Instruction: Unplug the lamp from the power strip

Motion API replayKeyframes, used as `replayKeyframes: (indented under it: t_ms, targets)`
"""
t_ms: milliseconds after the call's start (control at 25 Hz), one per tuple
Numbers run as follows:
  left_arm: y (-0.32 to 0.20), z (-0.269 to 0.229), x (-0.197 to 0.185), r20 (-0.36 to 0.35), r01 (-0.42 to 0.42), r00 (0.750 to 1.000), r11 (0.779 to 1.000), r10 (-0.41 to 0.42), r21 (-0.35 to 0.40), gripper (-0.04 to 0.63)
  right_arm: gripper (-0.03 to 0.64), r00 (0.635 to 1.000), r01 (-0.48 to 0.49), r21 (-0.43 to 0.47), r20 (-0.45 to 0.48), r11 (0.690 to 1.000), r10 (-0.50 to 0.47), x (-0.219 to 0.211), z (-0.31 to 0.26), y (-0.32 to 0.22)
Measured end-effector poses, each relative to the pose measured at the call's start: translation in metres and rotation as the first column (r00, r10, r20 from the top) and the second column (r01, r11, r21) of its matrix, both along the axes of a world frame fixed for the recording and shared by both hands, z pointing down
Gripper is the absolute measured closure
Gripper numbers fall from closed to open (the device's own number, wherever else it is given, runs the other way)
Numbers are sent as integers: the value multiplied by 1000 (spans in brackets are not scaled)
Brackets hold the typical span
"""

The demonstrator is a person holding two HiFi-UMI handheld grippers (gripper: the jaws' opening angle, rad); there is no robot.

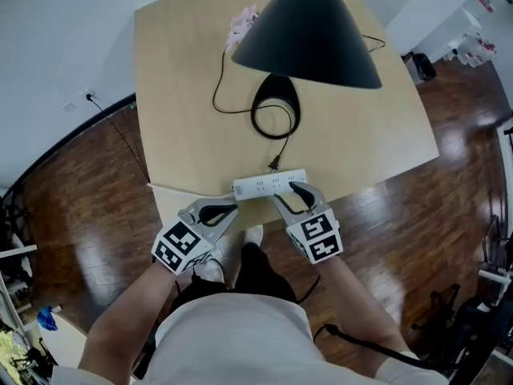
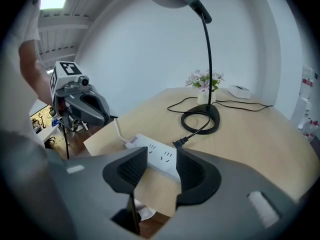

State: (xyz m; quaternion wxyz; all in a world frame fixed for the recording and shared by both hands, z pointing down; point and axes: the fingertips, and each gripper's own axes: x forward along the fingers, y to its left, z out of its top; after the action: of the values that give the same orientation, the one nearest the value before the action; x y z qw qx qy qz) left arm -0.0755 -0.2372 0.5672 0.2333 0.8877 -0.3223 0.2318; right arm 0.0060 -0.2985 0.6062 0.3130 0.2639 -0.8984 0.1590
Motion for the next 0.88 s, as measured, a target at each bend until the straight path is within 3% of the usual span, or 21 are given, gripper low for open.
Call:
replayKeyframes:
  t_ms: [240, 480, 720, 880]
  targets:
    - [73, -52, -23, -110, 49, 993, 998, -44, 39, 592, 440, 1000, -2, 21, 27, 1000, 1, 12, -26, 80]
    - [162, -104, -65, -235, 158, 963, 983, -132, 96, 592, 440, 1000, -27, 83, 17, 996, 26, 11, -66, 176]
    - [283, -133, -104, -264, 206, 952, 964, -157, 171, 592, 440, 996, -64, 142, 71, 988, 54, -7, -109, 296]
    - [344, -143, -117, -218, 219, 960, 956, -176, 196, 592, 440, 993, -71, 111, 97, 991, 61, -11, -126, 365]
